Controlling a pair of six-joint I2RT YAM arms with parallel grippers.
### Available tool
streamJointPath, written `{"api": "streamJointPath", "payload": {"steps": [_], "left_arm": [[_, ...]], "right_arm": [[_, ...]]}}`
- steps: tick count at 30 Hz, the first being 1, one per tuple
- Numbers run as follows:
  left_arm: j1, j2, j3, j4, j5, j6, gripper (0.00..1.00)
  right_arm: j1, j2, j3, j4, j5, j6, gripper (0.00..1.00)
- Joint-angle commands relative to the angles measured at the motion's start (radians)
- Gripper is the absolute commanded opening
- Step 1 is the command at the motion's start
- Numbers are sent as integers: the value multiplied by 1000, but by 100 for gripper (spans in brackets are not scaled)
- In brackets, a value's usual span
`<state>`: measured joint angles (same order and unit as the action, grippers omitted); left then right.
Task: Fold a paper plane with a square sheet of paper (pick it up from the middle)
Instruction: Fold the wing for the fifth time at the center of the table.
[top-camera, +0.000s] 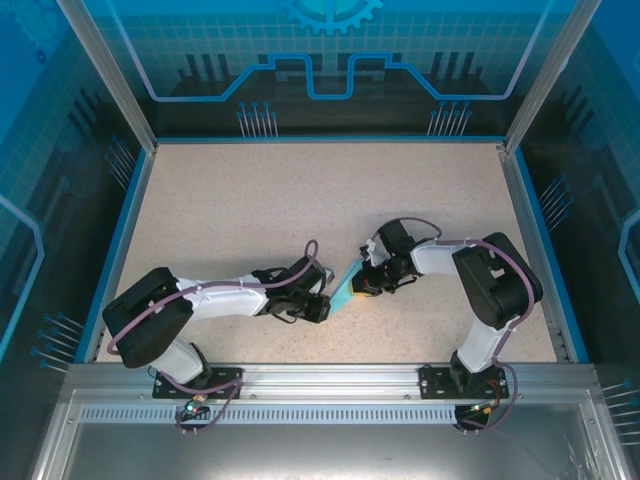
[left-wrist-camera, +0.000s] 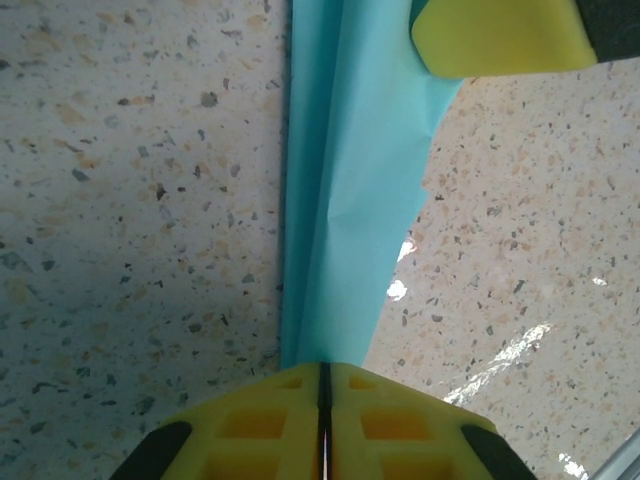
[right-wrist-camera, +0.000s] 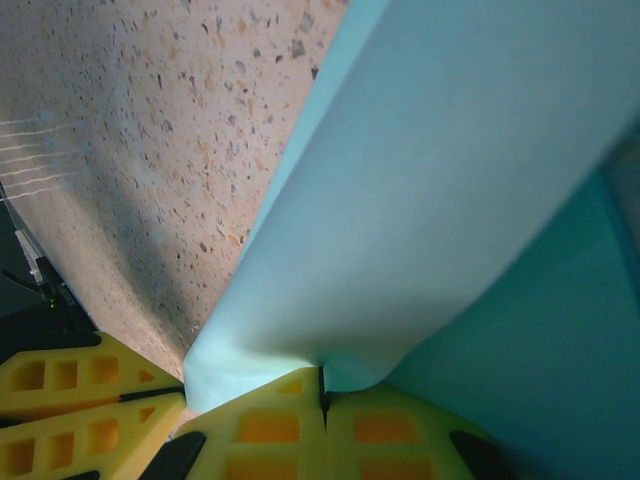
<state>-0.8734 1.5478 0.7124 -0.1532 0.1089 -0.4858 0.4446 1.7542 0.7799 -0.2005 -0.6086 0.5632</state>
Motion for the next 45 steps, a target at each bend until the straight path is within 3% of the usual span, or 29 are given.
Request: {"api": "streamJointPath", "payload": {"steps": [1, 13, 24, 33, 45], "left_arm": [[-9, 25, 34, -46, -30, 46, 10], [-18, 6, 59, -121, -97, 84, 10], [-15, -102, 100, -84, -94, -17, 15], [-13, 36, 127, -29, -30, -11, 13], [-13, 91, 115, -8, 16, 3, 11]], "right_arm": [[0, 29, -7, -27, 61, -20, 0], [-4, 18, 0, -48, 63, -34, 0], [-3, 18, -5, -42, 55, -34, 0], [-5, 14, -8, -34, 53, -29, 0], [-22, 31, -29, 10, 26, -4, 0]]}}
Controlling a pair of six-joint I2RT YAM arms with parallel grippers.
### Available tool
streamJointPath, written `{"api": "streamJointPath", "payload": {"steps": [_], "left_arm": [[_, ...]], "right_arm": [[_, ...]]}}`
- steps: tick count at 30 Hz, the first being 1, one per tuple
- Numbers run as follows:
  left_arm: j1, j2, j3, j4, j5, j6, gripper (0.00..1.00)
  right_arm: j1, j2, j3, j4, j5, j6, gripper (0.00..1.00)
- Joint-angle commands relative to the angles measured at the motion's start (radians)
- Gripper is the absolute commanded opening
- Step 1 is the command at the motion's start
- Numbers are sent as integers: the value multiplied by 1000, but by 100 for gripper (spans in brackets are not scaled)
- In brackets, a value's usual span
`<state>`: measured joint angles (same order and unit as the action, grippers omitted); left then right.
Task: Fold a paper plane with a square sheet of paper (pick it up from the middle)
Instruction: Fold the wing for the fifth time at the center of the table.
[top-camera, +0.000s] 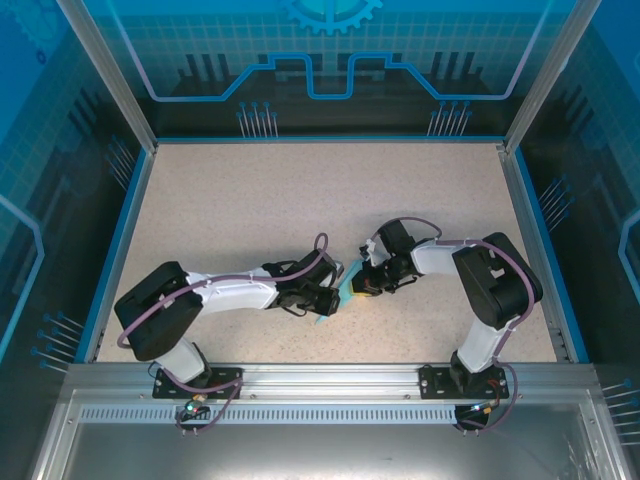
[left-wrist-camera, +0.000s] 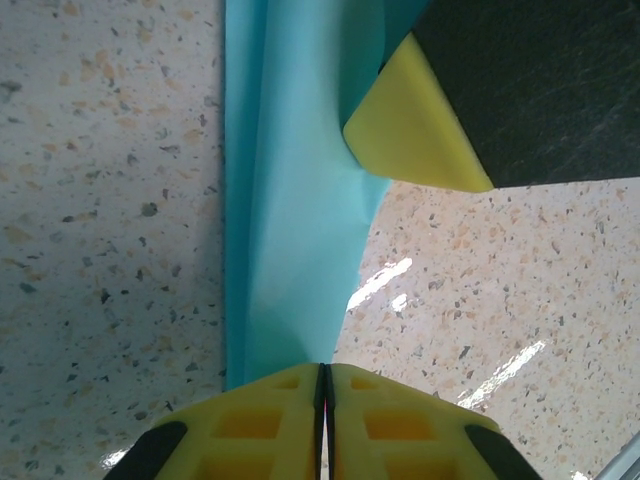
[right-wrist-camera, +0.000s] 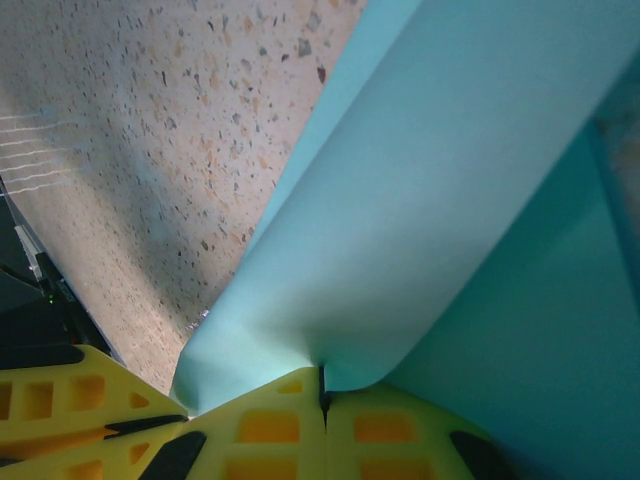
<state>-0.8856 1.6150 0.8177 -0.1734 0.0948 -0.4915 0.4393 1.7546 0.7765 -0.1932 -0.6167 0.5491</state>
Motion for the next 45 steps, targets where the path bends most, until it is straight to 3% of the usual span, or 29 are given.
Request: {"api": "streamJointPath", "payload": {"steps": [1, 45], "left_arm": [[-1, 28, 7, 14, 33, 10, 12], [-3, -58, -104, 28, 49, -26, 16]], "right_arm": [[-19, 35, -29, 8, 32, 13, 0], [-81, 89, -84, 87, -9, 74, 0]]}}
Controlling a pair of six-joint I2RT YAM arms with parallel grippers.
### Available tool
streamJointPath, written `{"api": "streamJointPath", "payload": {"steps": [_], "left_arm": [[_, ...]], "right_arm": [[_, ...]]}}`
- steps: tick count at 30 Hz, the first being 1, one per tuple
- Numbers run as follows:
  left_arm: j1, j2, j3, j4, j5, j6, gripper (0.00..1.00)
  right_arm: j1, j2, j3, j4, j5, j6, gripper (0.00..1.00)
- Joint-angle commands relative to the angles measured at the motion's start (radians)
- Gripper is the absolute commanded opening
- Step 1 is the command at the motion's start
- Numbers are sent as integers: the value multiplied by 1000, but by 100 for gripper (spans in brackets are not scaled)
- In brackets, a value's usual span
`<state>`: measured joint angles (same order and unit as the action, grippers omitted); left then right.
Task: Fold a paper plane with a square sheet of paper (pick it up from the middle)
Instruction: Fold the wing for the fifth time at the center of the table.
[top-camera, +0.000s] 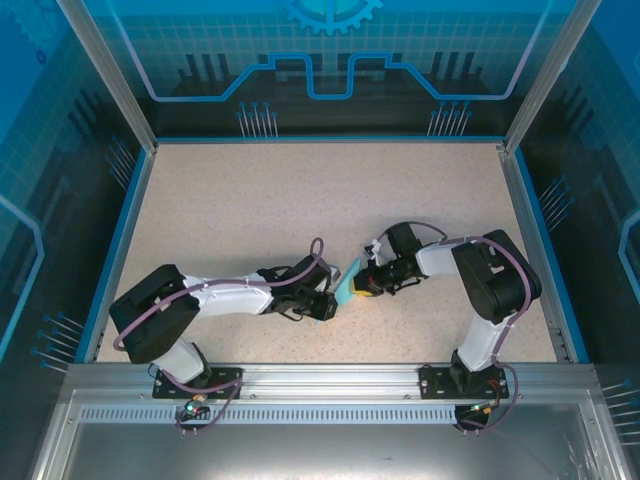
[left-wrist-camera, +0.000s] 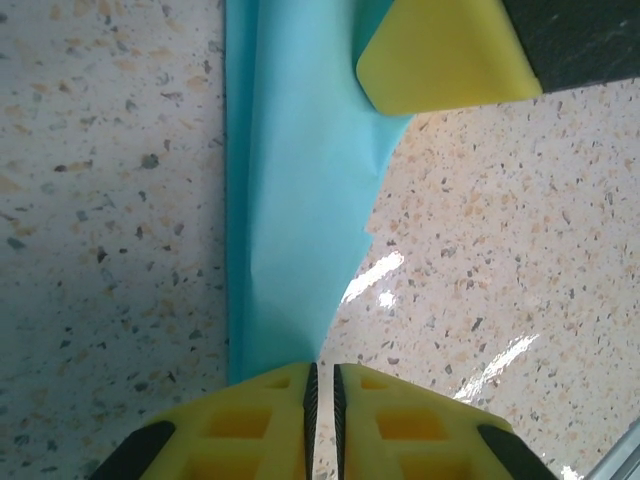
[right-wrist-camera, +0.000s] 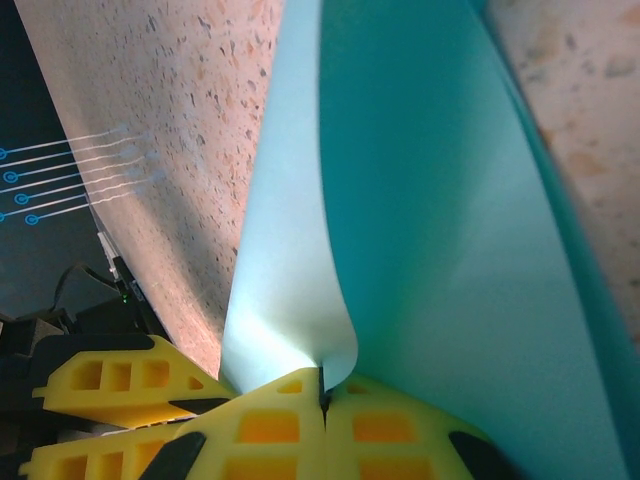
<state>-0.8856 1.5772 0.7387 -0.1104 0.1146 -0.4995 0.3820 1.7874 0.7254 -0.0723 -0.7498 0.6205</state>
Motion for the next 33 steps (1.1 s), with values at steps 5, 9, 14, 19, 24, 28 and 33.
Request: {"api": "streamJointPath", "payload": {"steps": [5, 9, 14, 19, 24, 28, 33], "left_arm": [[-3, -32, -45, -33, 30, -27, 16], [-3, -30, -54, -34, 30, -25, 16], [-3, -4, -58, -14, 45, -29, 16], [-3, 18, -63, 1, 48, -25, 16], [-3, 41, -69, 4, 44, -17, 16], [-3, 49, -82, 21, 43, -20, 16], [-3, 68, -87, 32, 42, -23, 15]], "right_arm": [[-28, 61, -30, -43, 128, -4, 0], [-28, 62, -28, -47, 130, -10, 0], [-32, 58, -26, -59, 139, -15, 0], [-43, 54, -26, -67, 144, -18, 0], [-49, 57, -31, -60, 136, -8, 0], [-50, 54, -32, -57, 133, -2, 0], [-49, 17, -30, -77, 138, -6, 0]]}}
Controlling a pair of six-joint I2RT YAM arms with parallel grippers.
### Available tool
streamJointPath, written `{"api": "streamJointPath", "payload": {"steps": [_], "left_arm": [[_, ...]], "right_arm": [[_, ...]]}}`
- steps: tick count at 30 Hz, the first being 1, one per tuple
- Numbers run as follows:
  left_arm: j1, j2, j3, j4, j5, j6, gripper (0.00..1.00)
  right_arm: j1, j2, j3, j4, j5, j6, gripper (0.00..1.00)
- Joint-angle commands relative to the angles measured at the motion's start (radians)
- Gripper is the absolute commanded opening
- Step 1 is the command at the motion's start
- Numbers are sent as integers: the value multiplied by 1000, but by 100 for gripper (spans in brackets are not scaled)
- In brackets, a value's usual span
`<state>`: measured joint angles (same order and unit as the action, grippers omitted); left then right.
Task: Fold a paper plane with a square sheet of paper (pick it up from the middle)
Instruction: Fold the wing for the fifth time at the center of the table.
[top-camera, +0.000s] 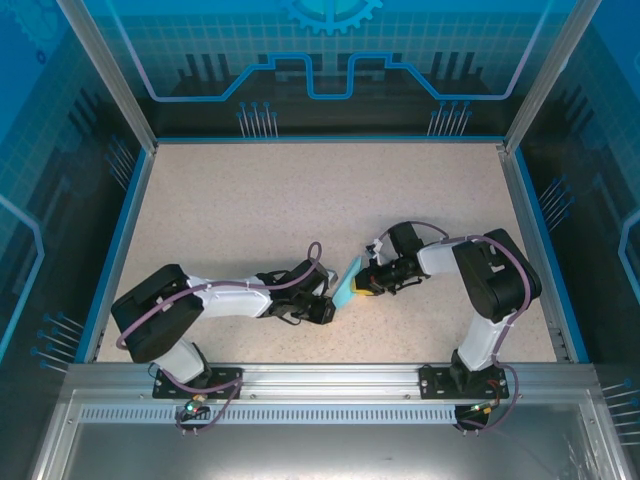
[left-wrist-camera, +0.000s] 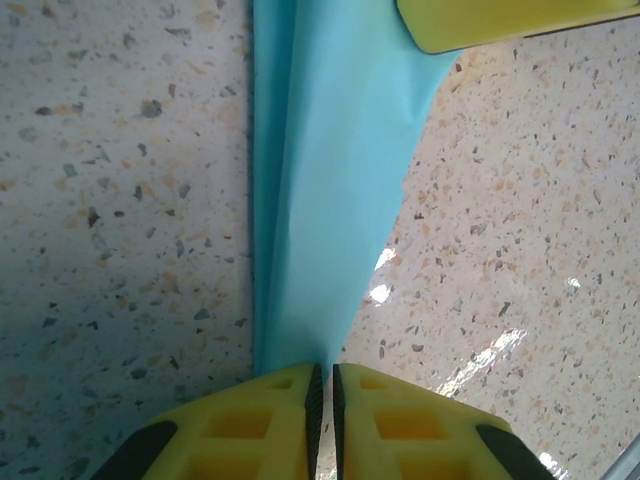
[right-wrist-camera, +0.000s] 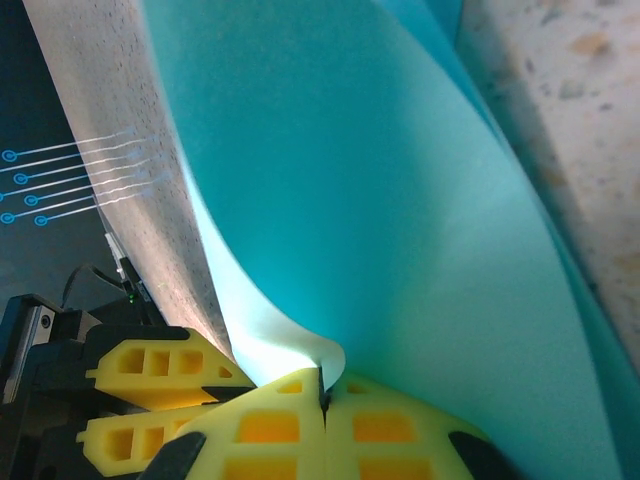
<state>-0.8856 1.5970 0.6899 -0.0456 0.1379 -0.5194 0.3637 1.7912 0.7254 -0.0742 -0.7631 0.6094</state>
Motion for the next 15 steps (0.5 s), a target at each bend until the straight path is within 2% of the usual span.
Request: {"api": "streamJointPath", "payload": {"steps": [1, 4, 9, 15], "left_arm": [[-3, 55, -39, -31, 19, -2, 15], [-1, 68, -41, -28, 17, -2, 15], [3, 82, -42, -24, 19, 1, 15], [7, 87, -43, -17, 22, 2, 15]], "right_arm": [[-30, 1, -31, -83, 153, 3, 0], [-27, -36, -28, -111, 164, -2, 10], [-28, -116, -12, -189, 203, -26, 19], [-27, -238, 25, -351, 313, -77, 28]]}}
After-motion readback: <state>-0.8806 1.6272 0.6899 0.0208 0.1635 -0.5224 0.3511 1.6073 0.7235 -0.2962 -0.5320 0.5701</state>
